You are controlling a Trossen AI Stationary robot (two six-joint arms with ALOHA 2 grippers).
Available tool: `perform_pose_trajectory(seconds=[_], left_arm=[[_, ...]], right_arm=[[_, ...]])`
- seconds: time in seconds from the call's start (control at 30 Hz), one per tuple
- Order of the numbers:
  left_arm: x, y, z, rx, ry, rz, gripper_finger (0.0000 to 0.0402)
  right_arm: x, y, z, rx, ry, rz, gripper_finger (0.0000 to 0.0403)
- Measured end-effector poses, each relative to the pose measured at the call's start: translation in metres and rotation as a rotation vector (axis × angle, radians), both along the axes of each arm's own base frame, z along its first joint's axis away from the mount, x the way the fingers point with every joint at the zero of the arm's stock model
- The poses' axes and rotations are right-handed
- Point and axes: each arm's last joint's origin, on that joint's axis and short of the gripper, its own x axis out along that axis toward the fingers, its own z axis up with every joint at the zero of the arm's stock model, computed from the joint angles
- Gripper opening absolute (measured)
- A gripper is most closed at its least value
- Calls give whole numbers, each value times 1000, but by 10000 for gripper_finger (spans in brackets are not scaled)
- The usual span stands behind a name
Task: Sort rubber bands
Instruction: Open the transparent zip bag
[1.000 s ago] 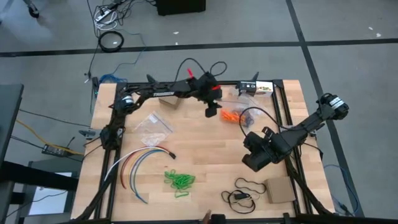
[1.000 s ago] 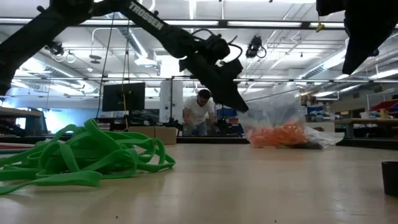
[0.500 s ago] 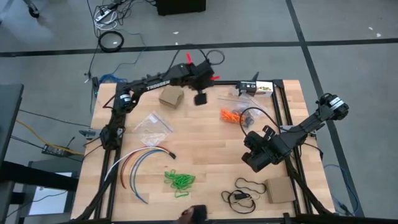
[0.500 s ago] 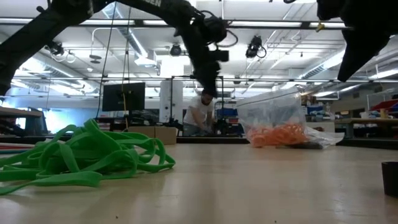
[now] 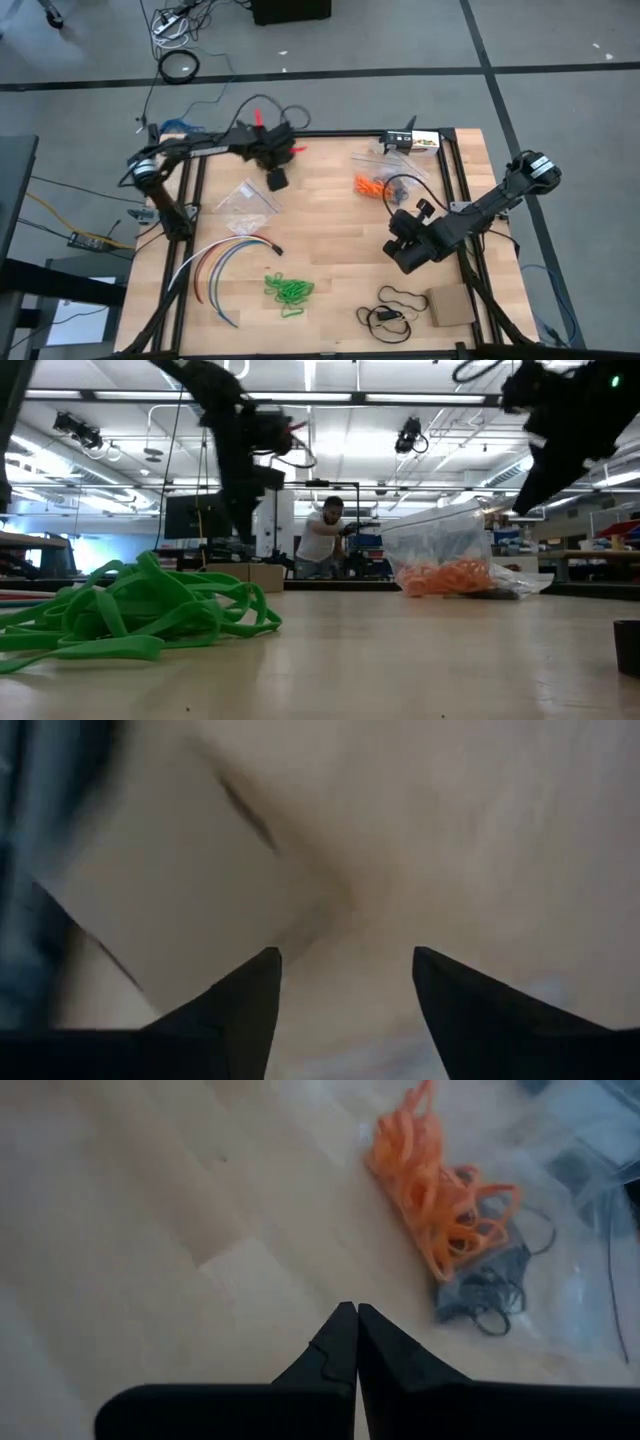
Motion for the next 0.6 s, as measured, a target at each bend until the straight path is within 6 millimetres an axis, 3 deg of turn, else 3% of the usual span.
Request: perform_pose_trajectory(seconds=[0.2, 0.43, 0.6], left_arm=[[-40, -32, -17, -94, -190, 76, 232], [-69, -57, -54, -205, -163, 156, 214], [-80, -66, -81, -215, -176, 209, 203]], right_arm=[[14, -28, -22, -107, -54, -12, 0], [46, -79, -14, -195, -75, -3, 0], [52, -129, -12, -176, -69, -85, 0]])
